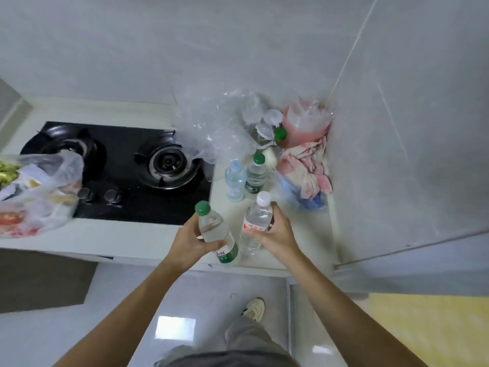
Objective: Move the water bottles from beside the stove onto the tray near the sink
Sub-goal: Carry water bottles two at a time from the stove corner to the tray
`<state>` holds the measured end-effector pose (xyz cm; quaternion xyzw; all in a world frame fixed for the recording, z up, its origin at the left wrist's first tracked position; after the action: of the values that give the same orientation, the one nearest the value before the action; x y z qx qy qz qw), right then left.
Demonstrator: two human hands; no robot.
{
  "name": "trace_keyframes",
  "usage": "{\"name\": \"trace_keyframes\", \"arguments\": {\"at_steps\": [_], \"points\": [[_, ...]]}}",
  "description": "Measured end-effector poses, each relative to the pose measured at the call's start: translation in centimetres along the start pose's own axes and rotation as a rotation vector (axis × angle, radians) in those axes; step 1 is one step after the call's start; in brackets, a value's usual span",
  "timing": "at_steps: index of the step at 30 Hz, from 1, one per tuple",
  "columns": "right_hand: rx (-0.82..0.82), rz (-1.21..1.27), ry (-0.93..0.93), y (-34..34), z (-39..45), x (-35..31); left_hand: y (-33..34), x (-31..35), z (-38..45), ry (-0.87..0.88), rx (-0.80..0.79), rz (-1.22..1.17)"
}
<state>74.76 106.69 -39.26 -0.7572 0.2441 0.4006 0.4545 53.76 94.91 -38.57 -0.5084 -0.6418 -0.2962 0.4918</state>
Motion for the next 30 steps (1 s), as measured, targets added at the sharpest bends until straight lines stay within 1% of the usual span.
{"name": "trace_keyframes", "arguments": {"at_steps": [3,6,12,15,18,23,27,30], "points": [[-0.074,-0.006,-0.077,4.4,-1.2,-4.7,-5.9,0.3,-4.1,0.037,0.091,-0.055],[-0.159,-0.019,-0.157,9.9,-3.1,-10.3,-13.3,-0.6,-9.5,0.06,0.229,-0.126],[-0.369,0.02,-0.337,24.1,-10.7,-22.8,-29.5,-3.8,-25.1,0.135,0.54,-0.362],[-0.48,0.05,-0.43,32.4,-16.5,-29.4,-36.9,-5.1,-34.7,0.17,0.732,-0.423],[-0.625,0.082,-0.534,41.3,-23.4,-35.7,-43.7,-6.9,-44.3,0.187,0.918,-0.441],[-0.848,0.127,-0.678,54.8,-36.0,-44.4,-52.4,-10.1,-59.5,0.244,1.221,-0.495],[-1.092,0.122,-0.737,65.4,-45.9,-48.7,-57.3,-14.0,-69.9,0.289,1.446,-0.585],[-1.233,0.107,-0.758,73.2,-52.2,-51.0,-61.0,-17.3,-76.8,0.31,1.603,-0.636]]}}
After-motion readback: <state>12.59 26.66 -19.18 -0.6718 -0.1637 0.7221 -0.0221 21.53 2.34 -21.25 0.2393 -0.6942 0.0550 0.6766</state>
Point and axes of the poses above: each hand's wrist, its own z-axis towards the middle knuckle, its own y-axis out of the palm, x = y × z, the point moved 10 cm from there along z, towards the middle knuckle, and after that the axes turned 10 degrees about -z, right-handed, at the moved point
